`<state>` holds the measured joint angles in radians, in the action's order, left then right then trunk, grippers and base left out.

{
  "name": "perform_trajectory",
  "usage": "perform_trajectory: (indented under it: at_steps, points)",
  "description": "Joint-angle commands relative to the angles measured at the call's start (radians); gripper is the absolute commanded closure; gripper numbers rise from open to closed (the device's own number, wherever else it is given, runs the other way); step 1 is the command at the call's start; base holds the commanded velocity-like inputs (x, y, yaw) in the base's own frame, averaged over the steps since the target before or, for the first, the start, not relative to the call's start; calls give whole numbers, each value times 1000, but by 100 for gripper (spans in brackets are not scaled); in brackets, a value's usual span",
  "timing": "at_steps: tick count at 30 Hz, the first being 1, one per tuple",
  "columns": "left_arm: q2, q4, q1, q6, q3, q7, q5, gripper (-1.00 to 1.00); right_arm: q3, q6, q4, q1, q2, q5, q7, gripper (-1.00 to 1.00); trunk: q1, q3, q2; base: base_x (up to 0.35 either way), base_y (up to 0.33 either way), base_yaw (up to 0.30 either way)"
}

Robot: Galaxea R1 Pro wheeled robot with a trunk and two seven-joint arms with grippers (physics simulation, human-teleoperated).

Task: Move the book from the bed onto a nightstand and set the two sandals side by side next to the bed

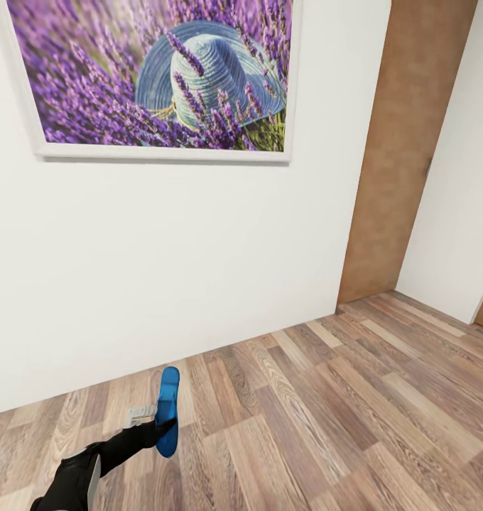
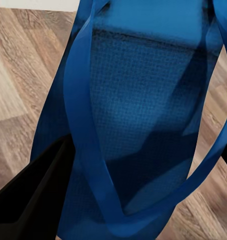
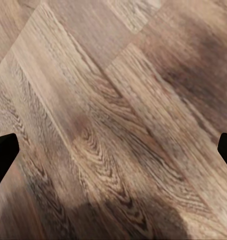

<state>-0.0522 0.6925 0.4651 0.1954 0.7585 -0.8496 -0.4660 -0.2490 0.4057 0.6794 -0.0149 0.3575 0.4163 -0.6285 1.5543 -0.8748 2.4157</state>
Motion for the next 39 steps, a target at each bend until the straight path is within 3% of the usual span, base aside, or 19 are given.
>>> perform_trajectory:
  at_steps: [1, 7, 11, 12, 13, 17, 20, 29, 34, 39]
  points:
    - [-2, 2, 1, 10, 7, -7, -5, 100, -2, 8, 0, 0, 0, 7, -2, -100, -4, 2, -7, 0, 0, 0]
    - [-2, 1, 1, 9, 7, -4, -5, 100, 1, 8, 0, 0, -1, 7, -2, -100, -27, 21, -49, 0, 0, 0]
    - [-3, -78, -15, -7, 6, 70, -10, 100, 4, -64, -64, 0, -2, -2, 2, -100, -42, 33, -77, 0, 0, 0]
    - [-2, -121, -22, -21, 6, 108, -13, 100, 4, -107, -95, 0, -2, -3, 2, -100, -46, 37, -84, 0, 0, 0]
    - [5, -197, -30, -79, 5, 188, -16, 100, 5, -194, -146, 0, -2, -3, 2, -100, -46, 37, -84, 0, 0, 0]
    - [26, -328, -36, -201, 5, 260, -17, 100, 5, -277, -180, 0, -2, -3, -2, -100, -46, 37, -84, 0, 0, 0]
    - [45, -377, -37, -231, 5, 273, -16, 100, 5, -290, -185, 0, -2, -3, -5, -100, -46, 37, -84, 0, 0, 0]
    - [60, -394, -37, -251, 7, 279, -14, 100, 4, -287, -187, 0, -2, -2, -7, -100, -46, 37, -84, 0, 0, 0]
    - [65, -406, -47, -375, 7, 296, -11, 100, 6, -281, -187, 0, -2, -5, -9, -100, -46, 37, -84, 0, 0, 0]
    - [63, -456, -59, -472, 7, 447, -11, 100, 7, -293, -191, 0, -2, -16, 1, -100, -46, 37, -84, 0, 0, 0]
